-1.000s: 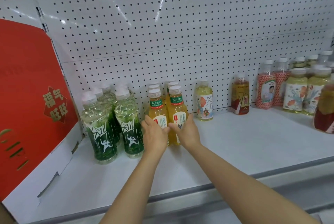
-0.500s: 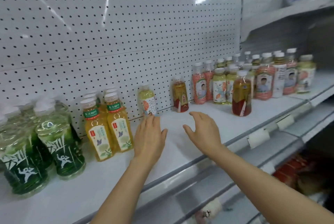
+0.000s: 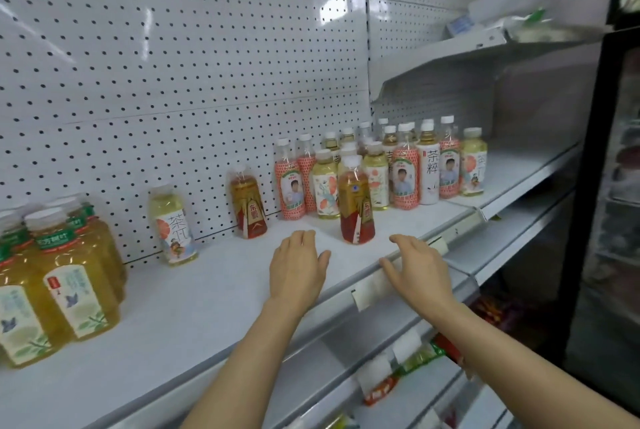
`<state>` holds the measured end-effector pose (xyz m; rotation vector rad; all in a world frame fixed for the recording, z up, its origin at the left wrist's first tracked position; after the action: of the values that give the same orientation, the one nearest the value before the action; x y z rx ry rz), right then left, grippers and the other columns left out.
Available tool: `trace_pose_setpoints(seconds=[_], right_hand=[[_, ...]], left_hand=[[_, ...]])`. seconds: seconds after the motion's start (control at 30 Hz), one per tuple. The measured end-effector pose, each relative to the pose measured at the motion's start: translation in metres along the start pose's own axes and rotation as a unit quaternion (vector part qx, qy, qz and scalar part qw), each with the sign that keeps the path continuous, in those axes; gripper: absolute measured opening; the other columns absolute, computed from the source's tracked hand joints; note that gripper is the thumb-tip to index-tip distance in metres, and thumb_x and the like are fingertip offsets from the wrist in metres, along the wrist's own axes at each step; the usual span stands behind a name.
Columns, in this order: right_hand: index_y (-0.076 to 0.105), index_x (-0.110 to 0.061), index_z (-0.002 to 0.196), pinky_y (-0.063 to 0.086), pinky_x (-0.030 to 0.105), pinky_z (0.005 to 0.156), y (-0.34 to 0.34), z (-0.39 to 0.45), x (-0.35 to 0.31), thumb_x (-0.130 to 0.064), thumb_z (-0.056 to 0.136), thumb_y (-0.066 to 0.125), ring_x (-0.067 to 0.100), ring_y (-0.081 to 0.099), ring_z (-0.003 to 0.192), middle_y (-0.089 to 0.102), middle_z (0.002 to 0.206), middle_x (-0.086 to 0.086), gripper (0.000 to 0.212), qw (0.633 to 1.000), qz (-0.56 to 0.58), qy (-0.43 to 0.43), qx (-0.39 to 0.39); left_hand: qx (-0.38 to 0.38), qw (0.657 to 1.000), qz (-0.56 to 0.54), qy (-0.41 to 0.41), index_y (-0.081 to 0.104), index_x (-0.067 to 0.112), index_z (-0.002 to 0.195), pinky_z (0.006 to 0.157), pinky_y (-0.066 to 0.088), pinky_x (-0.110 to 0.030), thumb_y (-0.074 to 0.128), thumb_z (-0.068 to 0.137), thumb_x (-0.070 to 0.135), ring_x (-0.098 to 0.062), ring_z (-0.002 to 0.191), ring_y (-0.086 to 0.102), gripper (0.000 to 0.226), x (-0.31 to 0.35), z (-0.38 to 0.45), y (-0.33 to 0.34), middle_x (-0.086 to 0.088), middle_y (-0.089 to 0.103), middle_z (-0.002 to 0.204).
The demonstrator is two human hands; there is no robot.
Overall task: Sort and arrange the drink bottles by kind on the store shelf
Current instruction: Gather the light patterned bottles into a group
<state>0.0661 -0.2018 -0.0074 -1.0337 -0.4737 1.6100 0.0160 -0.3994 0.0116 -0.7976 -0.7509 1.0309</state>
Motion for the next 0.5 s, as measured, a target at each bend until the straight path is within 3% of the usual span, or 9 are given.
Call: trace_pose_setpoints(seconds=[0.2,0.37,0.5], right_hand=[[0.054,-0.012,0.133,0.044,0.038,0.096,-0.004,0.027,0.048,-0.035,0.091,0.059,0.027,0.055,0.119,0.061,0.129,0.008,0.048,1.0,0.002,0.017,-0.001],[0.054,-0.013,0.133,0.044,0.037,0.095,0.008,0.061,0.061,-0.038,0.091,0.059,0.026,0.056,0.118,0.062,0.128,0.006,0.049,1.0,0.006,0.008,0.011],[0.052,-0.016,0.135,0.042,0.036,0.097,0.02,0.09,0.055,-0.039,0.092,0.059,0.023,0.053,0.121,0.059,0.132,0.003,0.05,0.999,0.044,-0.017,0.019]], left_hand=[[-0.011,0.994,-0.102,-0.044,0.037,0.013,0.145,0.098,0.044,-0.037,0.053,0.095,0.051,-0.025,0.127,0.049,0.064,0.035,0.033,0.029,-0.007,0.047,0.144],[-0.022,0.954,-0.269,-0.128,0.024,0.016,0.151,0.099,0.047,-0.043,0.07,0.083,0.052,-0.027,0.129,0.049,0.09,0.044,0.081,0.06,-0.007,0.045,0.145],[-0.022,0.936,-0.32,-0.142,0.03,0.018,0.143,0.096,0.053,-0.047,0.08,0.071,0.052,-0.027,0.122,0.055,0.094,0.041,0.11,0.082,-0.005,0.051,0.136]])
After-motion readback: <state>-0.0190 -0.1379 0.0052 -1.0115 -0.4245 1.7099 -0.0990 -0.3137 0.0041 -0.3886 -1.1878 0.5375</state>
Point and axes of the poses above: each hand's wrist, its own z-axis towards the middle knuckle, its own y-axis out of the palm, x = y × z, the point moved 5 cm from there along z, towards the middle knuckle
